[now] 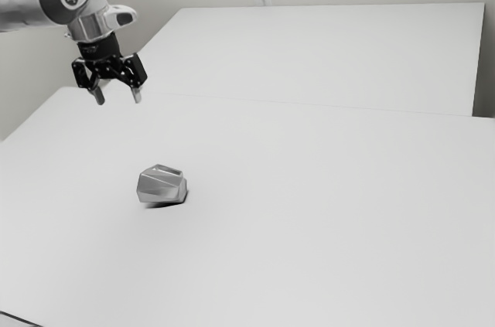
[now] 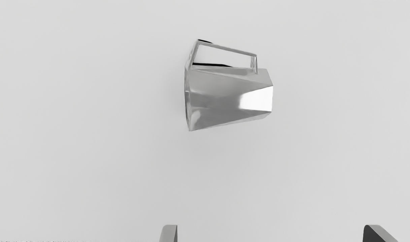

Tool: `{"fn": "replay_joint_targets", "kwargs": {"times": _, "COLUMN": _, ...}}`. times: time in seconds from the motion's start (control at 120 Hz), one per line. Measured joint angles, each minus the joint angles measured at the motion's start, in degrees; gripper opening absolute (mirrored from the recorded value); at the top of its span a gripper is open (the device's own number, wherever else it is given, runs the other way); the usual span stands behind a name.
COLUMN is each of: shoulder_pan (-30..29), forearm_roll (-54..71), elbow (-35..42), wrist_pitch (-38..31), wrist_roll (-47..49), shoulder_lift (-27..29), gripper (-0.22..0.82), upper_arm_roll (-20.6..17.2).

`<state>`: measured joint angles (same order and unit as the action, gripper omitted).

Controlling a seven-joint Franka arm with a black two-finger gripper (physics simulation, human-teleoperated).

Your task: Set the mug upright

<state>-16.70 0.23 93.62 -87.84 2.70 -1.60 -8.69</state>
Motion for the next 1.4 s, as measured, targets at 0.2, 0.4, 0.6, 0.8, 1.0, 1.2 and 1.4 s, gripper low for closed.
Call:
{"fn": "replay_joint_targets", "kwargs": {"times": 0.2, "shoulder_pan": -1.79, "forearm_roll": -1.51, "elbow": 4.92, "wrist_pitch": -2.84, "wrist_roll": -2.47, "shoulder_lift": -1.38, "gripper": 0.6, "upper_arm_roll": 0.0}}
{"fn": "replay_joint_targets", "kwargs": {"times": 0.4, "shoulder_pan": -1.16, "forearm_roll": -3.25, "elbow": 7.26, "wrist_pitch": -6.44, "wrist_roll": -5.16, "shoulder_lift": -3.44, "gripper": 0.6, "upper_arm_roll": -0.02}}
{"fn": "replay_joint_targets", "kwargs": {"times": 0.6, "shoulder_pan": -4.27, "forearm_roll": -4.88, "elbow": 9.15, "wrist_pitch": -10.22, "wrist_roll": -7.97, "shoulder_lift": -6.91, "gripper": 0.6, "upper_arm_roll": -0.03}}
{"fn": "replay_joint_targets", "kwargs": {"times": 0.8, "shoulder_pan": -6.87, "forearm_roll": -6.97, "elbow": 12.14, "wrist_pitch": -14.05, "wrist_roll": -10.89, "shoulder_lift": -8.9, "gripper": 0.6, "upper_arm_roll": -0.17}}
{"fn": "replay_joint_targets", "kwargs": {"times": 1.0, "shoulder_pan": -9.24, "forearm_roll": -10.51, "elbow": 17.05, "wrist_pitch": -18.65, "wrist_roll": -14.17, "shoulder_lift": -9.06, "gripper": 0.6, "upper_arm_roll": -0.18}}
{"fn": "replay_joint_targets", "kwargs": {"times": 1.2, "shoulder_pan": -10.52, "forearm_roll": -16.84, "elbow": 20.7, "wrist_pitch": -23.52, "wrist_roll": -18.52, "shoulder_lift": -9.69, "gripper": 0.6, "upper_arm_roll": -0.18}}
{"fn": "replay_joint_targets", "kwargs": {"times": 1.4, "shoulder_pan": -11.59, "forearm_roll": -23.8, "elbow": 23.46, "wrist_pitch": -26.85, "wrist_roll": -23.67, "shoulder_lift": -10.2, "gripper": 0.6, "upper_arm_roll": -0.1}}
